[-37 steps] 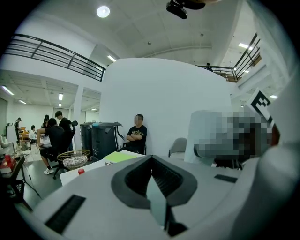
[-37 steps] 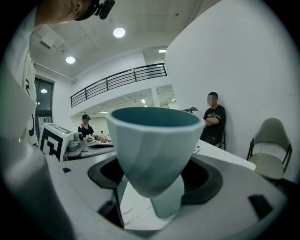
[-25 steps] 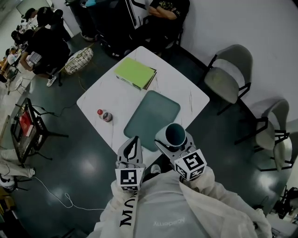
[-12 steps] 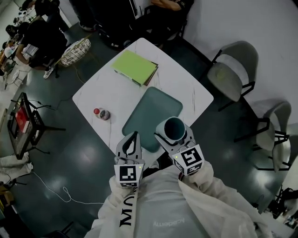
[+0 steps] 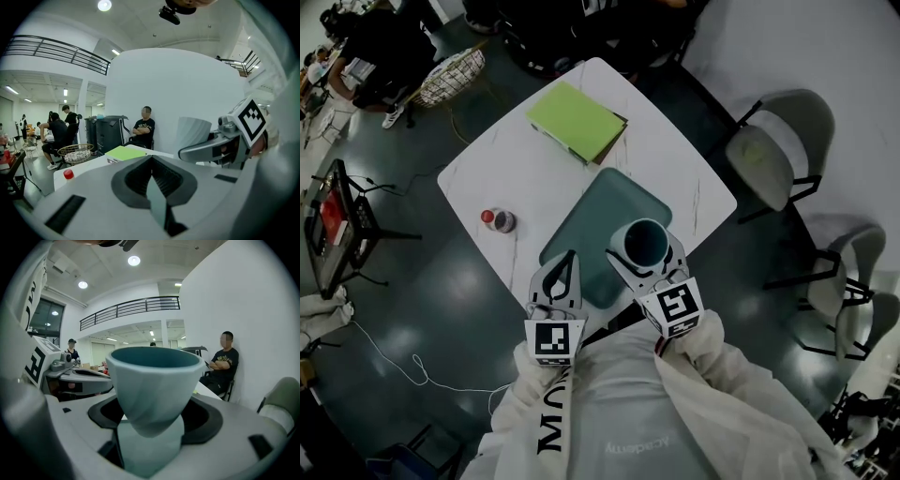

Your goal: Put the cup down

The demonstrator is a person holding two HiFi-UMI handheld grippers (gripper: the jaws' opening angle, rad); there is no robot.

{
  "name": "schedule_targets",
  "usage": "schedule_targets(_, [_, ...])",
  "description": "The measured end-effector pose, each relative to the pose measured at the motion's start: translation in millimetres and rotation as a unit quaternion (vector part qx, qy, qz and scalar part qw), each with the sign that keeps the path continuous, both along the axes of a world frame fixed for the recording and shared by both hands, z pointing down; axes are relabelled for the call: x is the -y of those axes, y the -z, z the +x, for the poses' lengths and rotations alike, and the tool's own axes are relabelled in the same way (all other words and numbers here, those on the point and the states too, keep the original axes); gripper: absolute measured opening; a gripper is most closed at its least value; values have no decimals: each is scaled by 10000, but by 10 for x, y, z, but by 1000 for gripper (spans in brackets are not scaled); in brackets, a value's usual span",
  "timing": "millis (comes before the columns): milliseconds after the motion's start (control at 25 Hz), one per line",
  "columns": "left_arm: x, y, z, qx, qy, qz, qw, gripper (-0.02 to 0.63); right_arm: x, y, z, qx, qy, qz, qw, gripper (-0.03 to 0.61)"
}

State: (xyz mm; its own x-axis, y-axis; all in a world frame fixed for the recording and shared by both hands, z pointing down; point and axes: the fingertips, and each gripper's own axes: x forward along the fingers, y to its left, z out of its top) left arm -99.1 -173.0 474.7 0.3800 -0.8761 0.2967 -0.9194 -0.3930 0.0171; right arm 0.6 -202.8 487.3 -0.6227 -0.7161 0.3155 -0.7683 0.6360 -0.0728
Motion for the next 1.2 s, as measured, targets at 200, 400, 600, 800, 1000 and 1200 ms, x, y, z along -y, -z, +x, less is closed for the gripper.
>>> schedule_targets(200, [153,-137,-11,53,103,-123,9999,11,239,-120,-41,-135,95,40,9999,361])
schedule_targets(400, [303,-275,5,54,146,-283,9995,11,378,-259,-108,-132,253,66,9996,361])
schedule_targets(600, [443,-383,-1,101,220,-343,9991,11,521,-387,-124,-210,339,56,9992,362])
schedule_targets(800, [531,-472,15,152,222,-419,9988,11,644,-589,-132,-326,407,38,9986,362])
schedule_targets(1000, [623,-538,46,176,233,-468,9985,11,783,-743,-140,-360,427,30,9984,362])
schedule_targets(1200, [657,-597,91,200,236,-518,9982,11,887,-931,-120,-450,381,-63,9982,362])
